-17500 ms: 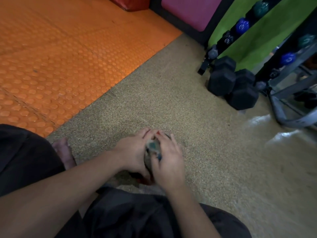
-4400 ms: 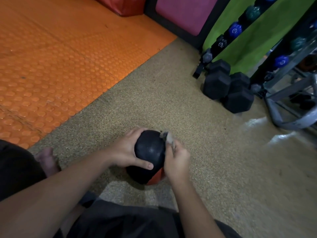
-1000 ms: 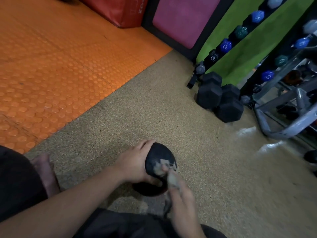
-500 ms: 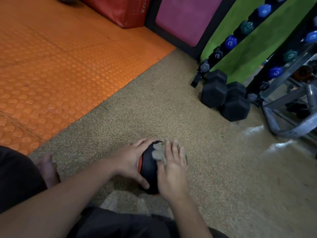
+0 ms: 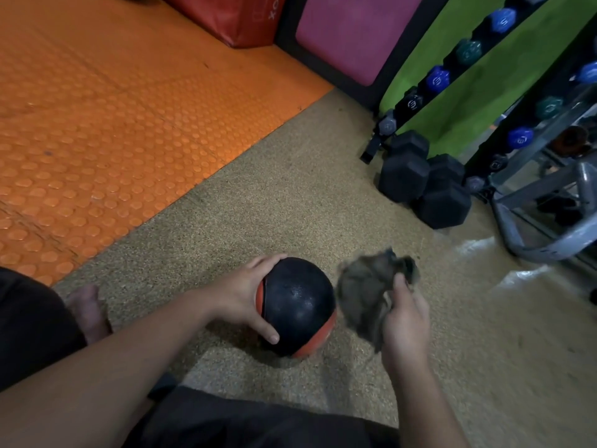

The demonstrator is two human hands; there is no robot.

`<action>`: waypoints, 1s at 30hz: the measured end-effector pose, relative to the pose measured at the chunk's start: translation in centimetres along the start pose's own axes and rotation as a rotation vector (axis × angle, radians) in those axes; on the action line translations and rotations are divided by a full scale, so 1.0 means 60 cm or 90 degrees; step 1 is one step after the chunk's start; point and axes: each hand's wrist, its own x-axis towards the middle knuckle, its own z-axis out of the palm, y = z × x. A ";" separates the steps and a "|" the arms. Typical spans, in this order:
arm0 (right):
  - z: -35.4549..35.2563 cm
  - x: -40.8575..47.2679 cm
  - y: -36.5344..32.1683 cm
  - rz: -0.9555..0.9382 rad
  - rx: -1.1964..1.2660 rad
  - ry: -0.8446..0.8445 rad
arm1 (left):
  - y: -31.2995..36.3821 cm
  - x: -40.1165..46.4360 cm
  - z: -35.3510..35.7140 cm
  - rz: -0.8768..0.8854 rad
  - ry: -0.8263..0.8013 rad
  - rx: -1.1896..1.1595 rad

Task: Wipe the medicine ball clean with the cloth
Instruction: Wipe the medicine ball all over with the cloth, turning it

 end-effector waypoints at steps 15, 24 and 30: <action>0.047 -0.087 0.109 -0.485 -0.644 -0.461 | -0.011 0.016 0.002 0.013 0.023 0.025; 0.021 0.066 0.021 -0.004 -0.015 0.021 | 0.016 0.004 0.014 0.008 0.020 -0.014; 0.093 0.104 0.111 -0.256 -0.467 -0.325 | 0.013 0.010 0.028 0.051 0.071 -0.032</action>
